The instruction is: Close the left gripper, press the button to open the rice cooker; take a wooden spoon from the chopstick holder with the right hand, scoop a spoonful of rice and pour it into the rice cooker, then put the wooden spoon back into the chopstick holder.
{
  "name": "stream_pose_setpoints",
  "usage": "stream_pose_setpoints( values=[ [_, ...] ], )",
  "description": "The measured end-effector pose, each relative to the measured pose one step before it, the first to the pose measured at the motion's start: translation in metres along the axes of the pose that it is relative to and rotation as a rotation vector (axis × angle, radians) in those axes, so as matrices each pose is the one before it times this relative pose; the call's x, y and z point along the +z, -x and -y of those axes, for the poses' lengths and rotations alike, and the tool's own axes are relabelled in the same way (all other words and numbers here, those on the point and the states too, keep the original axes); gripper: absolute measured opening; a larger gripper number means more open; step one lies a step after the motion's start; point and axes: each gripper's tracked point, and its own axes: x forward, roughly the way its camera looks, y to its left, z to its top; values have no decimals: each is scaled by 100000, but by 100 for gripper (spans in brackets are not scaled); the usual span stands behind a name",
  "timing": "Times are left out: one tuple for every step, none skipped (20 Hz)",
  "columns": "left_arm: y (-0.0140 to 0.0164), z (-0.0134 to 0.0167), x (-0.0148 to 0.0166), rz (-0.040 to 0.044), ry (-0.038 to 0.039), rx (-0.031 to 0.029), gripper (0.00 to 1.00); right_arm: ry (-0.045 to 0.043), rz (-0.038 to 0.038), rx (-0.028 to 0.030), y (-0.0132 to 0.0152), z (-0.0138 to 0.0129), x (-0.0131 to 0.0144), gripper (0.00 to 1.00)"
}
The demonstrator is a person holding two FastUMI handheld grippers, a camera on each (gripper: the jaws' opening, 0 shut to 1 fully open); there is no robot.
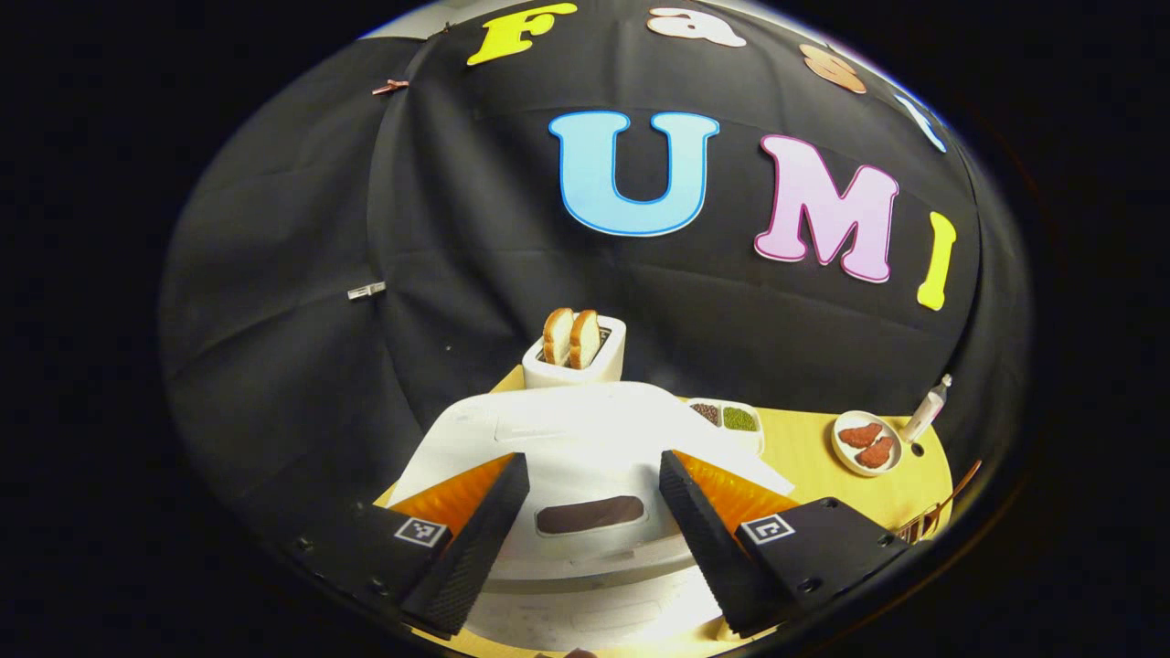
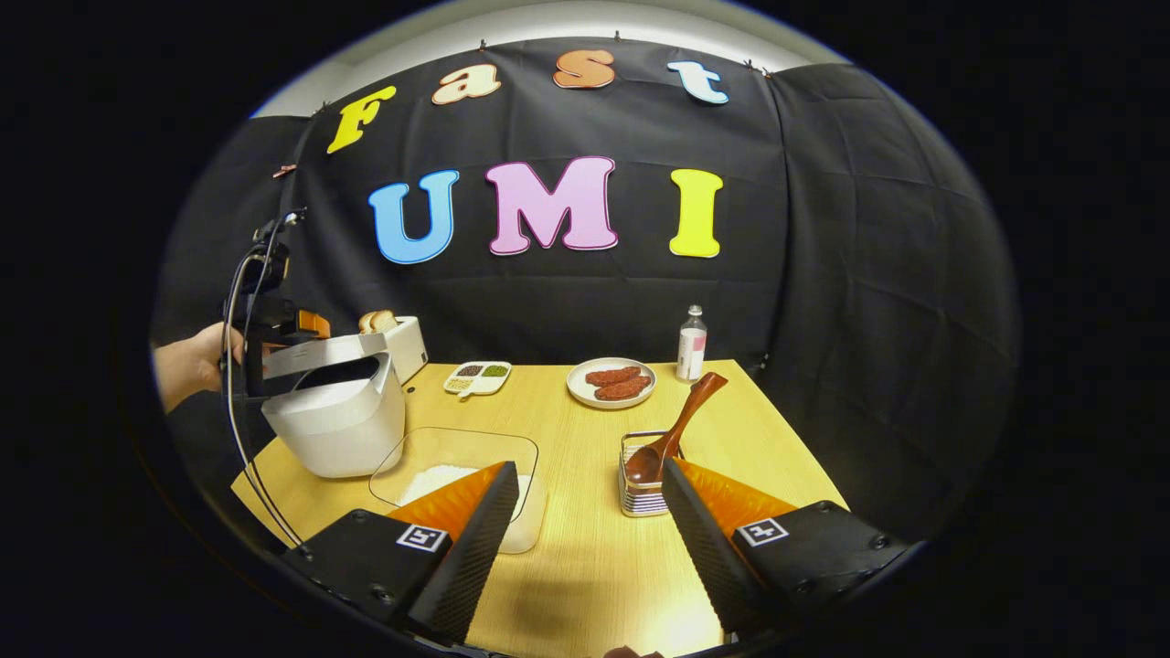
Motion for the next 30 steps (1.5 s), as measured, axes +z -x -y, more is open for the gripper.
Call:
stream_pose_setpoints(
  values=[
    [-224, 41, -905, -1077, -235, 363, 100, -29, -467, 405, 106, -59, -186, 99],
    [-209, 47, -927, -1413, -171, 438, 100, -132, 209, 88, 178, 32, 31, 99],
    [-332, 129, -1069, -1491, -950, 451, 100, 174, 785, -46, 125, 120, 300, 98],
    [-234, 100, -1016, -1695, -1893, 386, 100, 479, 459, -233, 57, 111, 106, 99],
    [-80, -11, -803, -828, -1562, 542, 100, 251, -71, -105, 5, 30, -59, 99],
    [132, 66, 486, 4152, -772, 639, 100, -54, -319, 28, 35, 9, -174, 99],
    [-285, 53, -358, -1181, 166, 203, 100, -92, -191, -195, 103, 118, -22, 98],
    [92, 109, 307, 741, 70, -405, 100, -80, -17, -305, 26, 130, 6, 99],
    [-129, 79, -465, -1651, -102, -886, 100, -150, -151, -115, 30, 30, -45, 98],
    [226, -16, 91, -56, -1216, -1545, 100, -166, -258, 32, -42, -34, -143, 99],
    [-268, 150, -126, -531, -749, -1105, 100, -209, -344, 238, -140, -82, -57, 98],
    [-23, -35, 71, 206, -38, -542, 100, -265, -468, 642, -85, -287, -127, 99],
    [0, 26, 157, 285, -362, -187, 100, 88, -336, 782, -186, -358, -9, 99],
    [54, -2, 150, 434, -217, -233, 100, 88, 186, 135, -61, -134, 140, 99],
    [340, 12, -10, 119, -231, -855, 100, -264, 722, 562, -49, -228, 357, 99],
    [483, 103, -160, -376, 474, -631, 100, 69, 927, 640, -55, -386, 349, 99],
    [732, -120, 17, 228, 845, 389, 100, 662, 1121, 202, -19, -168, 452, 99],
    [1002, 0, 330, 1449, 566, 78, 100, 1005, 888, 127, -112, -72, 347, 99],
    [1430, 168, 646, 2760, 55, -150, 99, 1021, 616, -333, -64, 44, 341, 99],
    [1474, 153, 1036, 3895, -459, -425, 99, 241, 937, -733, 75, 163, 491, 99],
    [1582, 45, 1109, 4123, -768, -572, 99, -541, 884, -552, -21, 45, 478, 99],
    [1627, 66, 1175, 3544, -927, -988, 98, -600, 509, -493, 52, -29, 342, 99],
    [1750, -37, 912, 2897, -563, -462, 98, -350, 451, -469, -32, 16, 419, 99],
    [1761, 152, 944, 2722, 327, -1368, 98, -52, 820, -356, 63, -65, 521, 99],
    [1765, 125, 672, 1983, 477, -1193, 98, 264, 1252, -671, 12, 60, 810, 99],
    [1832, -41, 613, 2025, 246, -324, 98, 79, 2031, -748, 51, 87, 1121, 99],
    [1862, -131, 619, 2312, 657, -676, 98, 24, 2660, -152, 75, -97, 1312, 99],
    [1835, 104, 353, 1768, 1477, -1242, 98, 314, 2488, -510, -550, -185, 1501, 99],
    [1538, 178, -120, 379, 1449, -1202, 98, 23, 2046, -615, 225, -84, 1085, 99],
    [1530, 88, -25, 866, 1418, -1150, 98, -276, 1743, -364, 431, -135, 878, 99]
  ],
)
